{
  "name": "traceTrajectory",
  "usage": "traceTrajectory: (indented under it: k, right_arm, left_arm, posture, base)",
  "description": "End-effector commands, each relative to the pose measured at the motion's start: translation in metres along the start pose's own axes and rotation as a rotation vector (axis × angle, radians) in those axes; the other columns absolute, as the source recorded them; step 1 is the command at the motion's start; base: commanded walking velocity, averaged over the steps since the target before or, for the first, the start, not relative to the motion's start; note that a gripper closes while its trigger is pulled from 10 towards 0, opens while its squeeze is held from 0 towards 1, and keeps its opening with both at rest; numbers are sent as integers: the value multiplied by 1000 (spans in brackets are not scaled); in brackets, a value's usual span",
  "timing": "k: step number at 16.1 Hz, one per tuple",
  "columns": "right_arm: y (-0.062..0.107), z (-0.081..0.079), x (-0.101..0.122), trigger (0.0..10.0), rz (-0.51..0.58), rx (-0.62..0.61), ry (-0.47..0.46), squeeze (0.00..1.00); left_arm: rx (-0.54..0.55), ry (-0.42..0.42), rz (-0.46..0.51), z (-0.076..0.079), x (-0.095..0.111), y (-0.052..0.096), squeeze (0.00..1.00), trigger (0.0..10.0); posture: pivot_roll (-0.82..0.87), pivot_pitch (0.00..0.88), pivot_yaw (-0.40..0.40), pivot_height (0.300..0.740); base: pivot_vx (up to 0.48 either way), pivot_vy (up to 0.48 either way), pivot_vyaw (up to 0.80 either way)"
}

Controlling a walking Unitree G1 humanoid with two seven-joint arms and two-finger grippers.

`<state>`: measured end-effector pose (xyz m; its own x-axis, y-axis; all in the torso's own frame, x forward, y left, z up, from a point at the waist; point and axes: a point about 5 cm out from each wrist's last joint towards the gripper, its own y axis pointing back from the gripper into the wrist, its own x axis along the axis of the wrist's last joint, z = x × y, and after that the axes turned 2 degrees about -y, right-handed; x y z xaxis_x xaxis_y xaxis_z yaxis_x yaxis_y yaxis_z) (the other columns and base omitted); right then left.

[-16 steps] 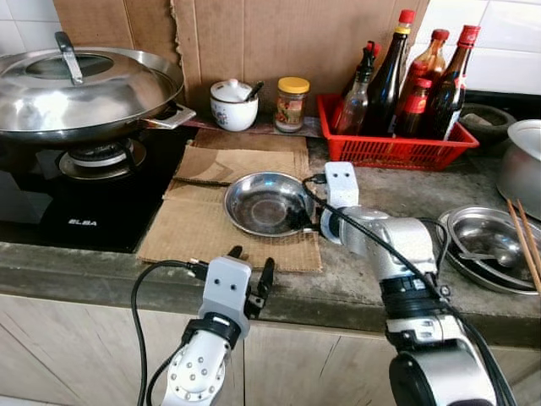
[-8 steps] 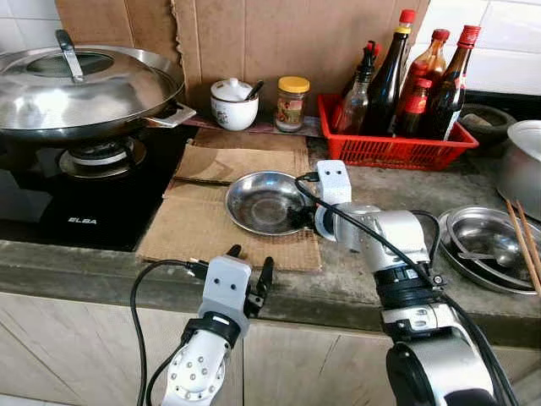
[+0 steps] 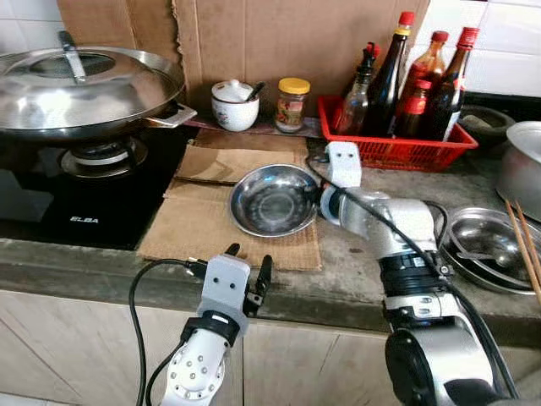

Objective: Kitchen organization

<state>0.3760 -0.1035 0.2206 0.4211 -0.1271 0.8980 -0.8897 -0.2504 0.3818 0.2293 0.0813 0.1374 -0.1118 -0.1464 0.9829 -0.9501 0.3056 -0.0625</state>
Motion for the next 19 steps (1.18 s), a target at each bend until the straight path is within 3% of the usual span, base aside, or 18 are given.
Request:
traceTrajectory:
  k: [1, 5, 9, 10, 12, 14, 16, 19]
  right_arm:
    - [-2, 15, -9, 0, -35, -99, -23, 0]
    - [9, 28, 6, 0, 199, -110, -255, 0]
    - [27, 38, 7, 0, 370, -166, -338, 0]
    - [43, 39, 10, 0, 524, -185, -323, 0]
    - [63, 35, 13, 0, 645, -194, -269, 0]
    - [76, 31, 12, 0, 696, -206, -183, 0]
    - [91, 20, 7, 0, 791, -194, 11, 0]
    - [98, 12, -10, 0, 808, -161, 153, 0]
  left_arm:
    - [6, -1, 11, 0, 2, -2, 0, 10000]
    - [17, 9, 25, -2, 5, -4, 0, 10000]
    - [19, 6, 25, -3, 5, -6, 0, 10000]
    - [22, 4, 28, -4, 6, -7, 0, 10000]
    - [26, 6, 36, -5, 7, -8, 0, 10000]
    - [27, 9, 45, -6, 10, -9, 0, 10000]
    - [26, 14, 65, -6, 14, -10, 0, 10000]
    - [28, 19, 85, -6, 18, -10, 0, 10000]
  posture:
    - [94, 11, -90, 740]
    - [95, 9, -88, 740]
    - [89, 7, -76, 740]
    - [86, 4, -70, 740]
    - [83, 3, -65, 740]
    - [79, 2, -61, 740]
    - [75, 1, -56, 740]
    - [77, 0, -51, 740]
  base:
    - [0, 0, 0]
    - [0, 0, 0]
    - [0, 0, 0]
    - [0, 0, 0]
    - [0, 0, 0]
    - [0, 0, 0]
    - [0, 0, 0]
    - [0, 0, 0]
